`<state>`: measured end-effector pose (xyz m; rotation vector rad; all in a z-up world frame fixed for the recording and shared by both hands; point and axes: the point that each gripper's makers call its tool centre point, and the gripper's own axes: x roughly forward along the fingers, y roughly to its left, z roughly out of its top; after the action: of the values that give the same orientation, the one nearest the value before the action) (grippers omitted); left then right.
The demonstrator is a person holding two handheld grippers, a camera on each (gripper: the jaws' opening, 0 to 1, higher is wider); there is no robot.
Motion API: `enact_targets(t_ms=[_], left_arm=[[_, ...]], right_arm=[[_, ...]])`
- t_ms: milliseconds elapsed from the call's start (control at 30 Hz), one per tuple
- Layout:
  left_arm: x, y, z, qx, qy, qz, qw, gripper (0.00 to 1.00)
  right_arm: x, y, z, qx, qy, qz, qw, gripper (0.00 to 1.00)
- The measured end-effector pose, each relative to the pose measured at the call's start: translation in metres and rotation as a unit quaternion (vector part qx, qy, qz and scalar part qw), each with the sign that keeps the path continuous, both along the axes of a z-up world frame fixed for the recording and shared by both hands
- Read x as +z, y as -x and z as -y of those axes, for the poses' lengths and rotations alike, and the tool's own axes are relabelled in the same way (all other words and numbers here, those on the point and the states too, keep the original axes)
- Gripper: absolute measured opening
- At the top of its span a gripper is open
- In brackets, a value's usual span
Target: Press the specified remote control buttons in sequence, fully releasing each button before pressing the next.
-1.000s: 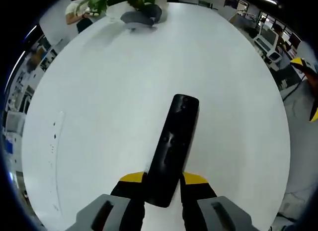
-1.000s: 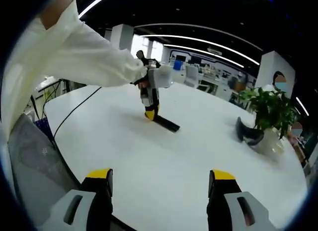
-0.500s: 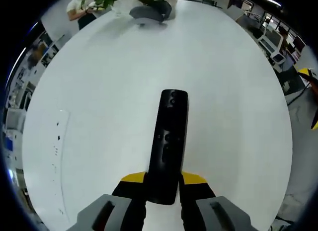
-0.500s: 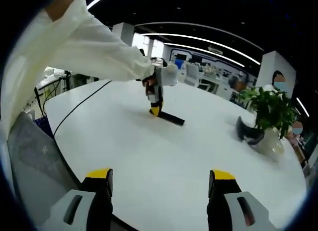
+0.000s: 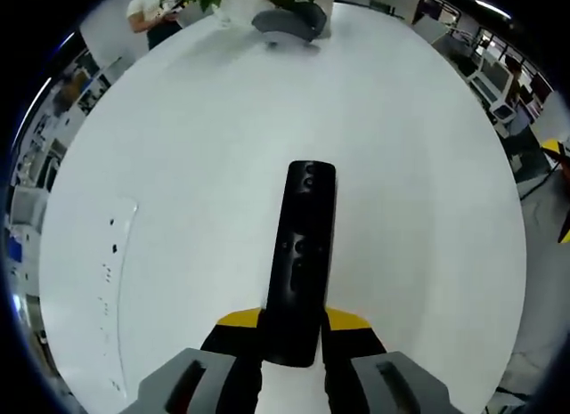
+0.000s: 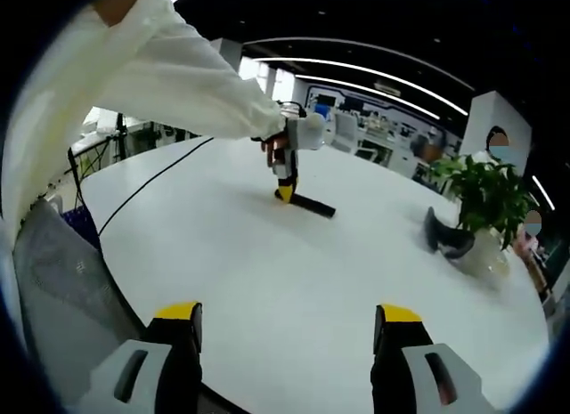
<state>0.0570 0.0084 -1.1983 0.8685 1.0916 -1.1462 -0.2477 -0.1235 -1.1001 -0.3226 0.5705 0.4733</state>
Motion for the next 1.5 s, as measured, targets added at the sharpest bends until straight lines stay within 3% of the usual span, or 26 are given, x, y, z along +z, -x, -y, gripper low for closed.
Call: enact_targets(t_ms=[33, 133, 200, 267, 367, 500, 567, 633, 733, 800, 867, 933, 1067, 1100, 1167, 1300, 1433, 1467, 1500], left_arm=[[0.0, 0.002, 0.0, -0.012, -0.001, 0.007, 0.9999, 0.24], [0.002, 0.005, 0.0, 0.006, 0.014, 0.017, 0.9997, 0.26], [0.005, 0.0, -0.002, 0.029, 0.021, 0.048, 0.9982, 0.3], [0.007, 0.002, -0.003, 0.027, 0.03, 0.063, 0.9972, 0.33], [0.012, -0.006, -0.006, 0.042, 0.027, 0.109, 0.9928, 0.43], [0.011, 0.005, -0.014, 0.089, 0.014, 0.094, 0.9915, 0.47], [0.011, 0.015, -0.017, 0.093, 0.019, 0.078, 0.9925, 0.58], [0.017, 0.027, -0.017, 0.088, 0.042, 0.067, 0.993, 0.63], [0.031, 0.036, -0.02, 0.098, 0.067, 0.082, 0.9895, 0.7], [0.045, 0.052, -0.021, 0.098, 0.088, 0.089, 0.9872, 0.75], [0.059, 0.061, -0.016, 0.09, 0.124, 0.115, 0.9814, 0.94], [0.071, 0.073, -0.017, 0.093, 0.137, 0.125, 0.9782, 1.0], [0.093, 0.093, -0.014, 0.114, 0.182, 0.129, 0.9681, 1.0], [0.1, 0.096, -0.015, 0.12, 0.192, 0.143, 0.9635, 1.0], [0.105, 0.11, -0.017, 0.116, 0.193, 0.148, 0.9629, 1.0], [0.114, 0.139, -0.014, 0.147, 0.232, 0.143, 0.9507, 1.0], [0.12, 0.162, -0.018, 0.157, 0.248, 0.149, 0.9443, 1.0], [0.127, 0.164, -0.019, 0.167, 0.262, 0.17, 0.9351, 1.0], [0.13, 0.168, -0.021, 0.174, 0.27, 0.176, 0.9307, 1.0]], right_arm=[[0.0, 0.0, 0.0, 0.0, 0.0, 0.0, 1.0, 0.78], [0.0, 0.0, 0.0, -0.001, -0.002, 0.0, 1.0, 0.78], [0.001, 0.0, -0.001, 0.001, -0.003, 0.001, 1.0, 0.78], [0.001, -0.001, -0.001, 0.002, -0.003, 0.002, 1.0, 0.79], [0.003, -0.001, -0.001, 0.001, -0.008, 0.007, 0.9999, 0.79], [0.004, -0.003, 0.0, -0.001, -0.008, 0.01, 0.9999, 0.8], [0.004, -0.003, 0.0, 0.0, -0.009, 0.011, 0.9999, 0.8], [0.005, -0.003, 0.0, 0.0, -0.009, 0.013, 0.9999, 0.81], [0.005, -0.003, 0.0, -0.001, -0.009, 0.016, 0.9998, 0.81], [0.007, -0.004, 0.001, -0.003, -0.012, 0.018, 0.9998, 0.81], [0.008, -0.004, 0.0, -0.002, -0.014, 0.02, 0.9997, 0.82], [0.008, -0.003, -0.001, 0.002, -0.014, 0.02, 0.9997, 0.82], [0.008, -0.002, -0.003, 0.006, -0.014, 0.022, 0.9996, 0.82], [0.008, -0.002, -0.003, 0.006, -0.016, 0.022, 0.9996, 0.82], [0.009, -0.002, -0.002, 0.005, -0.018, 0.023, 0.9996, 0.83], [0.012, -0.002, -0.002, 0.003, -0.022, 0.027, 0.9994, 0.84], [0.013, -0.002, -0.001, -0.001, -0.029, 0.028, 0.9992, 0.84], [0.013, -0.002, -0.001, -0.002, -0.029, 0.029, 0.9992, 0.85], [0.014, -0.002, -0.001, -0.002, -0.03, 0.03, 0.9991, 0.85]])
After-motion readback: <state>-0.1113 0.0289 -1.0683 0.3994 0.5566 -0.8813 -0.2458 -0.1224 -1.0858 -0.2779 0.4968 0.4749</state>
